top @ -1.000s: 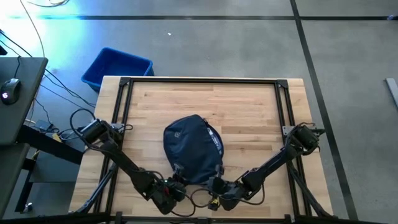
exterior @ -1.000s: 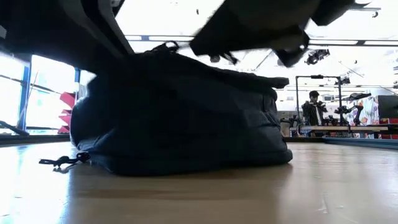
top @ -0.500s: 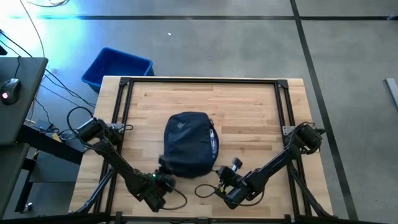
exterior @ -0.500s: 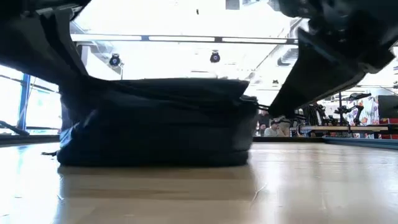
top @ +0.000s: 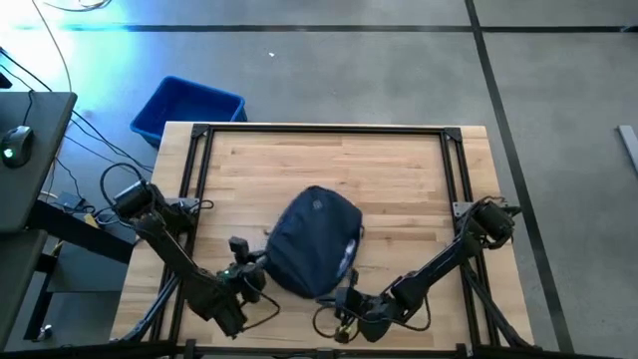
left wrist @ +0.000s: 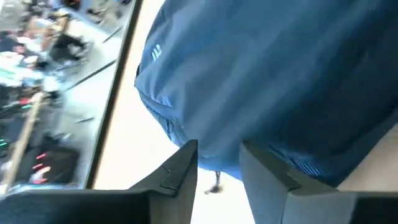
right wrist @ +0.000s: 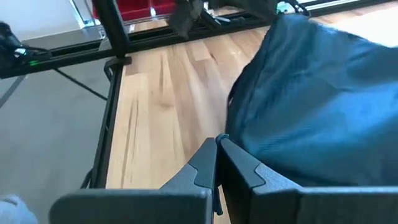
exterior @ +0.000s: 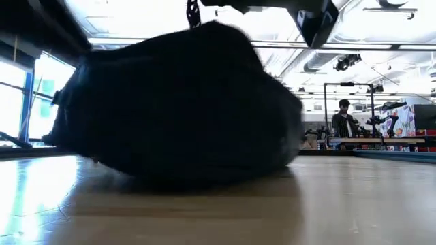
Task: Unpack backpack
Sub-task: Close the black backpack
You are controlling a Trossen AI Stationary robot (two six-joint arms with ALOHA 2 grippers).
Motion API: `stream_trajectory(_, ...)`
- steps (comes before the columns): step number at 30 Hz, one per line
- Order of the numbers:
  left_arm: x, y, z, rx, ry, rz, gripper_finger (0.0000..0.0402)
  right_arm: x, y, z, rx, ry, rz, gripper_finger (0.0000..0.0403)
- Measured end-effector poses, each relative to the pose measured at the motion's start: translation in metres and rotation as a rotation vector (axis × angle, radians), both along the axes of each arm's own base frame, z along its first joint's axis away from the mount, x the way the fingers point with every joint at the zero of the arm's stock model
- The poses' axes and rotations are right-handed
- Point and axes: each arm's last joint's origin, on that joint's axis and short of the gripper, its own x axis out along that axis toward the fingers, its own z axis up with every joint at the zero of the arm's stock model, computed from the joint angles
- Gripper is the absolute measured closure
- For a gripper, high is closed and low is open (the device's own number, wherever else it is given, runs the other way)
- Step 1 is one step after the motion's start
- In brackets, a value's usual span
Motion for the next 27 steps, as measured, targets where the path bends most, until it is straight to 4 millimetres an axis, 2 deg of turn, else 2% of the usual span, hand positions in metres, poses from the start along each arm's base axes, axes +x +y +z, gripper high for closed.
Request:
stream_trajectory(4, 0.011, -0.014, 0.014, -0.095, -0.059, -0.081, 0.0283, 0.001, -0.002, -0.006, 0.006, 0.024, -0.020, 0.0403)
stream_trajectory(9, 0.032, -0.030, 0.015, -0.200, -0.110, -0.226, 0.0277, 0.001, -0.003, -0.005, 0.002, 0.022, -0.022, 0.0403)
stream_trajectory(16, 0.066, -0.034, -0.017, -0.260, -0.152, -0.360, 0.0277, 0.002, -0.003, -0.004, -0.010, 0.008, -0.011, 0.0403)
stream_trajectory(23, 0.089, -0.029, -0.054, -0.283, -0.096, -0.366, 0.0277, 0.003, -0.001, -0.002, -0.003, 0.006, 0.034, 0.0403)
stream_trajectory(25, 0.093, -0.027, -0.060, -0.273, -0.090, -0.346, 0.0282, 0.003, -0.001, -0.002, -0.002, 0.008, 0.039, 0.0403)
stream_trajectory(27, 0.095, -0.024, -0.062, -0.261, -0.092, -0.330, 0.0304, 0.003, -0.001, -0.002, -0.008, 0.010, 0.042, 0.0403)
